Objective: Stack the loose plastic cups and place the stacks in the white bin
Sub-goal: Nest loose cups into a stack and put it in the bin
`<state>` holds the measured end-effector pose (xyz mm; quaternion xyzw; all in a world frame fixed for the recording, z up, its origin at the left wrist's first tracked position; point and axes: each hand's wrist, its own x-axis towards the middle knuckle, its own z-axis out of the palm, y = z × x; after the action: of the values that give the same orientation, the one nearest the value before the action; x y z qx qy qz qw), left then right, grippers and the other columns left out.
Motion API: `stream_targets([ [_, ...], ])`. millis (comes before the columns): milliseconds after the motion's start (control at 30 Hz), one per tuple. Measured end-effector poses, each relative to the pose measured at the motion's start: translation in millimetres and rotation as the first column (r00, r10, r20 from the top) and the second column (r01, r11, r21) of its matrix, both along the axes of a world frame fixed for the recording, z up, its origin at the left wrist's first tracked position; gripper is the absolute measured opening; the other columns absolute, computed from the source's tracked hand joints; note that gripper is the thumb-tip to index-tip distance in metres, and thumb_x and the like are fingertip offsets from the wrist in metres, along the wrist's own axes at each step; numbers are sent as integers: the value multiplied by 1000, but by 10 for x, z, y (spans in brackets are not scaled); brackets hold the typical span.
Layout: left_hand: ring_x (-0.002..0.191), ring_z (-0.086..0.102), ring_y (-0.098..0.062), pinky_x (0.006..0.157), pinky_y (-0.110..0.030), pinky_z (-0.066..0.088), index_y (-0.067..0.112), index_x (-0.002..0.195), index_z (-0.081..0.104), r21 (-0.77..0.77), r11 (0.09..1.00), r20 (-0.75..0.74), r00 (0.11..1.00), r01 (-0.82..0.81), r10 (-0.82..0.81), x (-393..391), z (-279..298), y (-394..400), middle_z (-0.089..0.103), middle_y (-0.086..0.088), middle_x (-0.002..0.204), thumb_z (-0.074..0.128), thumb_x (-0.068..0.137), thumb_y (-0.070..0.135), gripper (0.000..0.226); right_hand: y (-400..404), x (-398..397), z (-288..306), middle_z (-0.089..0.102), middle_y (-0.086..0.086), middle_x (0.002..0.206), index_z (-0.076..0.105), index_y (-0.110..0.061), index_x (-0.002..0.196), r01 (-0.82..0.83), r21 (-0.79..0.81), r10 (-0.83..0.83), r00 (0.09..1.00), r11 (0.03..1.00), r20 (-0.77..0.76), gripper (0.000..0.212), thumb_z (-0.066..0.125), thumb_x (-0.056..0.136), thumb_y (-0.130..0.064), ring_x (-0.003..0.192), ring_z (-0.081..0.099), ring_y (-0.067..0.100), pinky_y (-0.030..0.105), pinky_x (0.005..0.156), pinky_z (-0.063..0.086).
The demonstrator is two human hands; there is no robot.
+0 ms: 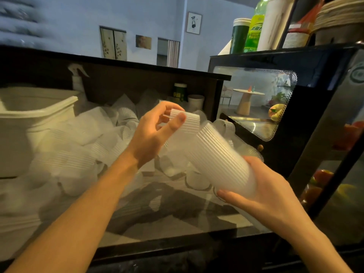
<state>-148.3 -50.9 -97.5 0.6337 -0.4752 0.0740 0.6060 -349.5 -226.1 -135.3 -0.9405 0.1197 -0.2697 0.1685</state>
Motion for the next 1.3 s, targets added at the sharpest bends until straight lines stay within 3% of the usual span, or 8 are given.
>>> stream_targets([
  [100, 100, 62, -12, 85, -32, 51, 31, 118, 63, 91, 996, 9, 1000, 15, -16, -2, 113, 195, 65, 10, 105, 48, 89, 57, 42, 101, 93, 79, 44, -34, 108, 34, -47, 128, -52, -39, 52, 999, 998, 1, 85, 53, 57, -89, 98, 52, -8, 18, 75, 50],
  [233, 104, 57, 2, 88, -20, 42, 35, 132, 57, 204, 978, 14, 999, 43, -47, -42, 209, 378, 61, 14, 115, 35, 92, 55, 50, 287, 269, 199, 49, -28, 111, 37, -43, 129, -130, -84, 131, 991, 988, 7, 86, 56, 57, -86, 99, 51, -8, 17, 76, 47],
  [400, 129, 49, -7, 114, -47, 33, 50, 136, 47, 55, 997, -131, 990, 60, -52, -77, 214, 532, 53, 15, 137, 17, 88, 72, 61, 495, 543, 387, 48, -26, 109, 39, -39, 129, -207, -114, 215, 975, 972, 63, 86, 58, 57, -82, 97, 52, -5, 19, 75, 50],
  [567, 120, 59, -12, 104, -45, 46, 26, 143, 43, -265, 960, -316, 949, -87, -2, 79, 291, 866, 58, 3, 133, 18, 95, 65, 67, 713, 913, 562, 46, -22, 116, 32, -42, 132, -312, -120, 326, 937, 942, 125, 88, 58, 59, -84, 99, 55, 2, 22, 77, 52],
  [767, 113, 65, -19, 95, -49, 53, 30, 137, 50, -344, 925, -384, 923, -160, 16, 203, 307, 1238, 65, 0, 127, 23, 86, 70, 70, 1135, 1471, 834, 44, -18, 116, 29, -33, 134, -447, -92, 455, 855, 890, 250, 92, 64, 60, -75, 101, 57, 7, 26, 80, 56],
  [933, 105, 69, -27, 84, -50, 57, 20, 138, 52, -466, 859, -454, 891, -210, -28, 269, 458, 1479, 70, -8, 118, 15, 94, 69, 76, 1554, 2046, 995, 43, -14, 116, 31, -24, 131, -568, -101, 570, 768, 817, 294, 89, 68, 63, -68, 95, 52, -2, 14, 75, 49],
  [1100, 111, 65, -23, 78, -43, 59, 31, 138, 49, -463, 825, -350, 922, -325, 167, 411, 737, 1677, 65, -2, 126, 47, 75, 84, 83, 1824, 2624, 1146, 44, -3, 129, 38, -21, 136, -612, -85, 599, 722, 787, 346, 84, 76, 71, -58, 111, 48, 11, 25, 88, 47],
  [1300, 103, 65, -6, 89, -38, 57, 47, 101, 60, -364, 801, -172, 880, -475, 444, 735, 1018, 1929, 67, 19, 105, 39, 90, 60, 27, 2186, 3137, 1347, 54, -2, 129, 44, -22, 135, -715, 51, 652, 662, 697, 370, 76, 78, 73, -51, 113, 53, 16, 41, 94, 52],
])
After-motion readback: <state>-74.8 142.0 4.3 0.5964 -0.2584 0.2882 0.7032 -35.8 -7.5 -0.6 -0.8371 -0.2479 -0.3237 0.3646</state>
